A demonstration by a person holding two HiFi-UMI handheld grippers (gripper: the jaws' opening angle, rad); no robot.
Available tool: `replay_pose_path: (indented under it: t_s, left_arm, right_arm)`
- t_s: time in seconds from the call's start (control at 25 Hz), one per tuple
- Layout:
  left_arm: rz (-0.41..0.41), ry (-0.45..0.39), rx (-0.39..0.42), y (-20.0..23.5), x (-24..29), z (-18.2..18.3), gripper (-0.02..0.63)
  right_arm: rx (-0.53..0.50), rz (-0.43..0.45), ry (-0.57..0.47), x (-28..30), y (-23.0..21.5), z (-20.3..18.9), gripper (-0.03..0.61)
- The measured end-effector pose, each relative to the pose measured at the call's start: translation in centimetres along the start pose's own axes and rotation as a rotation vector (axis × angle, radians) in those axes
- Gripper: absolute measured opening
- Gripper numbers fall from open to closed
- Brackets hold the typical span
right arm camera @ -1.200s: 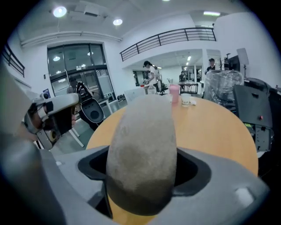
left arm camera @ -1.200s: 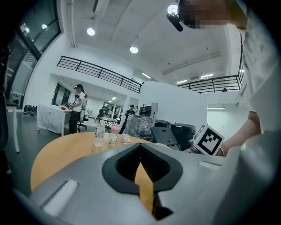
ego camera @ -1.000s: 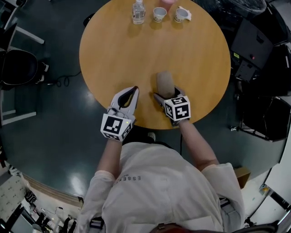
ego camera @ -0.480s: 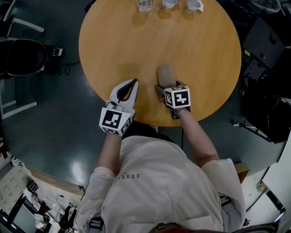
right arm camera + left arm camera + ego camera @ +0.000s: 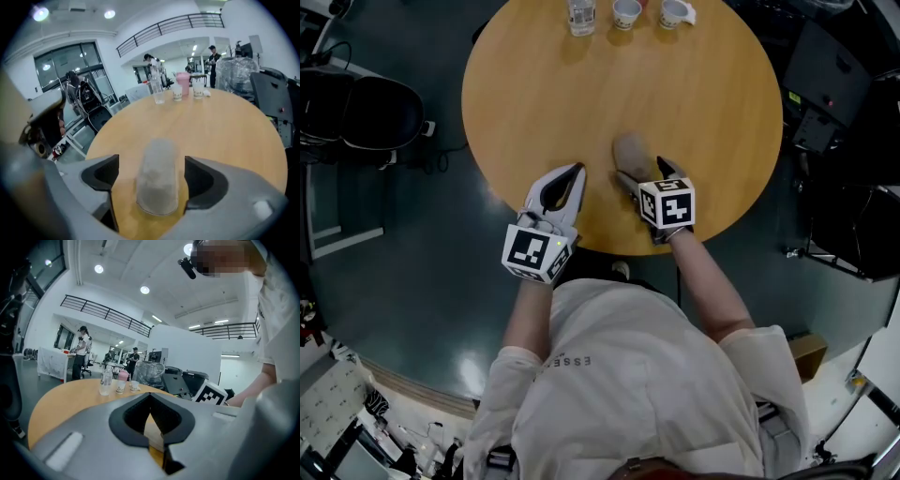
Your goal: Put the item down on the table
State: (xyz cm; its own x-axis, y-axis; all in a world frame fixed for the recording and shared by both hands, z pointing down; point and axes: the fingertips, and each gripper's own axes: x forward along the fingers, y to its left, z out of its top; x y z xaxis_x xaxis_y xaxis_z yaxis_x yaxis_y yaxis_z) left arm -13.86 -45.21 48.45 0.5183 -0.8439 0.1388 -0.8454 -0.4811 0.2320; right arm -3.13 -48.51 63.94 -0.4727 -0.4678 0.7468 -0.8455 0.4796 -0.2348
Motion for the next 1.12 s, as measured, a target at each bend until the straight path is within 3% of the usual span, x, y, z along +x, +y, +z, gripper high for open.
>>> replay_pose_path:
  t_s: [0.16, 0.28, 0.52, 0.88, 1.12]
  left_arm:
    - [0.004, -0.051, 0.07, -2.1, -1.0, 2.7, 0.015]
    - [0.002, -0.087, 0.088, -4.3, -2.3, 4.3, 0.017]
    - [-0.019, -0.132, 0.164, -10.4, -6.0, 8.2, 0.017]
    - [-0.032, -0.166, 0.175, -18.6, -11.7, 6.9, 0.016]
    - [-0.035, -0.146, 0.173, -22.0, -15.0, 4.8, 0.017]
  right_arm:
    - [0.015, 0.018, -0.24, -6.6, 0.9, 4.4, 0.386]
    - [-0.012, -0.015, -0.404, -12.4, 1.1, 6.4, 0.213]
    - [-0.074, -0.102, -0.567, -21.4, 1.5, 6.1, 0.009]
    - [-0.219, -0.086, -0.714, -30.3, 4.8, 0.3, -0.009]
    - [-0.241, -0.081, -0.74, -33.8, 6.5, -3.9, -0.009]
